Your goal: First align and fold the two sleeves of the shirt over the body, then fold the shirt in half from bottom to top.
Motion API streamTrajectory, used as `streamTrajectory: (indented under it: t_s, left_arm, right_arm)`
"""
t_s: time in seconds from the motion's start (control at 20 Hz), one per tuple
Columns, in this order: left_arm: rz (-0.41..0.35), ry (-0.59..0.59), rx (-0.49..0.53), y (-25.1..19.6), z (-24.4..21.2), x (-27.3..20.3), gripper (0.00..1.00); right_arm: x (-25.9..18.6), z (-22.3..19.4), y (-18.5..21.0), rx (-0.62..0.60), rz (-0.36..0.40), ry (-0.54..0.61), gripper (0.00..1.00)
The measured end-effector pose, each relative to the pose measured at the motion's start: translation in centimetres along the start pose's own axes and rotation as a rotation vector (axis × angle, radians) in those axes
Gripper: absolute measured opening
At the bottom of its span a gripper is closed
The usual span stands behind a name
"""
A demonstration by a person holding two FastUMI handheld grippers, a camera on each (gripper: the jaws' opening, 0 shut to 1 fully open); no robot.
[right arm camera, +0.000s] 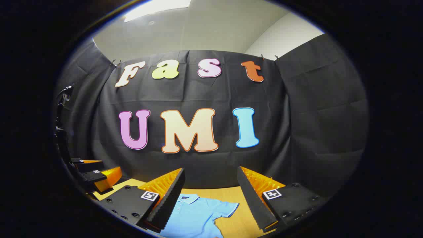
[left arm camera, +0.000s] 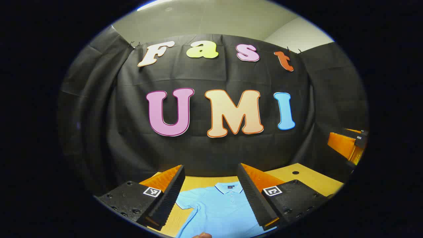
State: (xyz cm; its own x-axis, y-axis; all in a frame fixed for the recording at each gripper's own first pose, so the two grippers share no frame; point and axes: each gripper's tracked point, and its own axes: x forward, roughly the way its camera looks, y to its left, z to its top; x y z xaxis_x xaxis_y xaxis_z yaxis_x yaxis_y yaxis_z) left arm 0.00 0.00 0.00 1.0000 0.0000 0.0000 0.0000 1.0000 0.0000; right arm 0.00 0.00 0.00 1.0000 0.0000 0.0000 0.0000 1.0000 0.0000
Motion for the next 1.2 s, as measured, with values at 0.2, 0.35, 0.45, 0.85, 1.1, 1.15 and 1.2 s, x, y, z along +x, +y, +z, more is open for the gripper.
streamTrajectory:
  t_s: [0.2,0.35,0.45,0.85,1.1,1.15,1.2]
  left_arm:
    - [0.012,0.0,-0.003,0.3,0.0,-0.1,0.95]
    - [0.015,0.008,-0.01,0.4,-0.3,0.0,0.95]
    - [0.023,0.007,-0.01,0.7,-0.3,-0.1,0.95]
    - [0.039,0.013,-0.016,1.9,-0.9,-0.3,0.95]
    - [0.047,0.006,-0.006,2.8,-0.6,-0.2,0.95]
    - [0.053,0.002,-0.002,3.2,-0.5,-0.1,0.95]
    - [0.056,-0.004,-0.001,3.5,-0.3,0.0,0.95]
  right_arm:
    - [0.1,0.2,-0.1,-0.022,0.008,-0.008,0.99]
    - [0.2,0.0,-0.1,-0.048,0.014,0.0,0.98]
    - [0.2,0.0,0.0,-0.048,0.018,0.003,0.98]
    - [0.7,-0.4,0.4,-0.064,0.028,0.012,0.98]
    - [2.5,-1.7,0.6,-0.068,0.02,0.038,0.98]
    - [3.1,-2.2,0.4,-0.067,0.012,0.051,0.98]
    - [3.6,-2.6,0.0,-0.068,0.001,0.06,0.98]
